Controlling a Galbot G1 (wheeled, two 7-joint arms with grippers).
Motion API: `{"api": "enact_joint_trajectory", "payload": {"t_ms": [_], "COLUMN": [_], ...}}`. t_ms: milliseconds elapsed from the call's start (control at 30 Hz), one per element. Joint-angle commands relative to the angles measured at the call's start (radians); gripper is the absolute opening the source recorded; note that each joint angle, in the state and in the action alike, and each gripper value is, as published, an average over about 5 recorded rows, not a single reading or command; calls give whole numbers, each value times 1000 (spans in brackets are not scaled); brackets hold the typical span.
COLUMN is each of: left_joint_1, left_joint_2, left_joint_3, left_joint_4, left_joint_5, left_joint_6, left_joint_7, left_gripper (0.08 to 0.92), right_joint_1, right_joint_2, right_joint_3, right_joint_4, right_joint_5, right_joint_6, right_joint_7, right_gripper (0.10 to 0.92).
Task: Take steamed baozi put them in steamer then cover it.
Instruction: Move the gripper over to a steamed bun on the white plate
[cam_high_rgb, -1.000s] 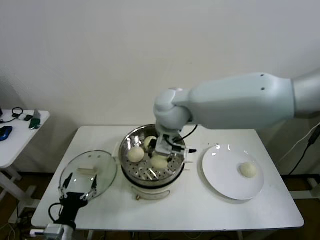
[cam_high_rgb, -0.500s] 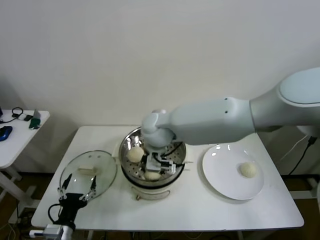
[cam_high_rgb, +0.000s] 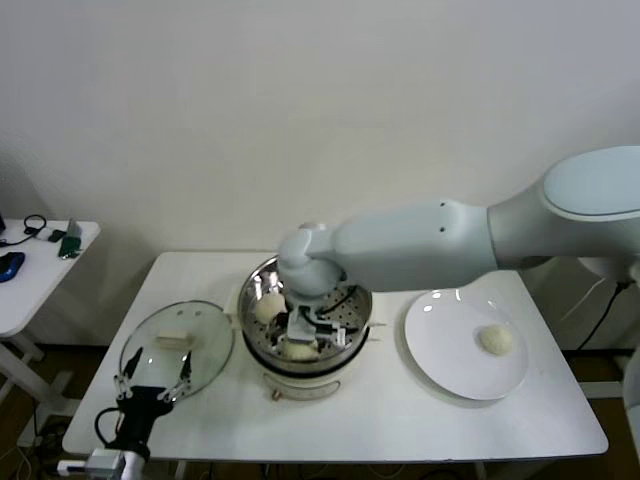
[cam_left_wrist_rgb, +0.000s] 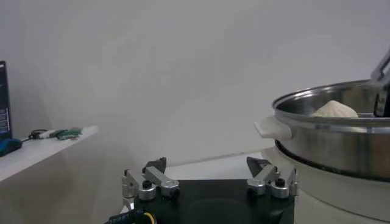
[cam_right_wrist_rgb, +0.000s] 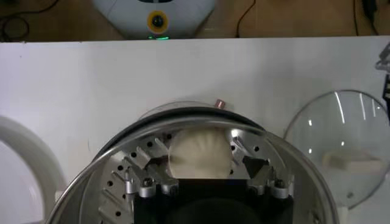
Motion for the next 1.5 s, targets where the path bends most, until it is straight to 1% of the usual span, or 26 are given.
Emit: {"api": "enact_joint_trajectory", "payload": {"t_ms": [33,133,200,267,367,467,567,700,767,933,1200,1500], "left_joint_1": [0,-2,-4,-7,-11,-17,-22,-25,-24,-18,1,19], "left_joint_2": [-1,-1,-1,0,3,6,7,5,2,-5,-21,-37], "left_joint_3": [2,5,6,8,11,14,17,22,24,24,9,2], "left_joint_4": [-2,-3,-4,-4,-3,2,5,7,8,12,9,6], "left_joint_5": [2,4,5,5,5,4,4,8,11,21,30,41], "left_joint_6": [1,2,3,4,5,6,7,10,10,9,5,0], "left_joint_7": [1,2,2,3,3,4,4,5,5,4,2,-1], "left_gripper": [823,823,823,823,823,823,823,823,823,823,823,823], "right_joint_1": [165,276,339,394,441,443,407,291,218,25,-259,-398], "right_joint_2": [-73,-147,-207,-283,-394,-498,-600,-725,-762,-791,-731,-680], "right_joint_3": [-9,-57,-113,-189,-294,-384,-442,-434,-398,-258,-25,104], "right_joint_4": [-16,-44,-67,-88,-107,-118,-122,-138,-160,-256,-416,-520], "right_joint_5": [139,253,344,433,498,490,448,374,335,244,183,118], "right_joint_6": [50,48,15,-39,-109,-157,-212,-275,-288,-296,-297,-293], "right_joint_7": [-126,-187,-210,-215,-198,-176,-145,-111,-104,-87,-74,-53], "right_gripper": [822,823,823,823,823,823,823,823,823,823,823,823]}}
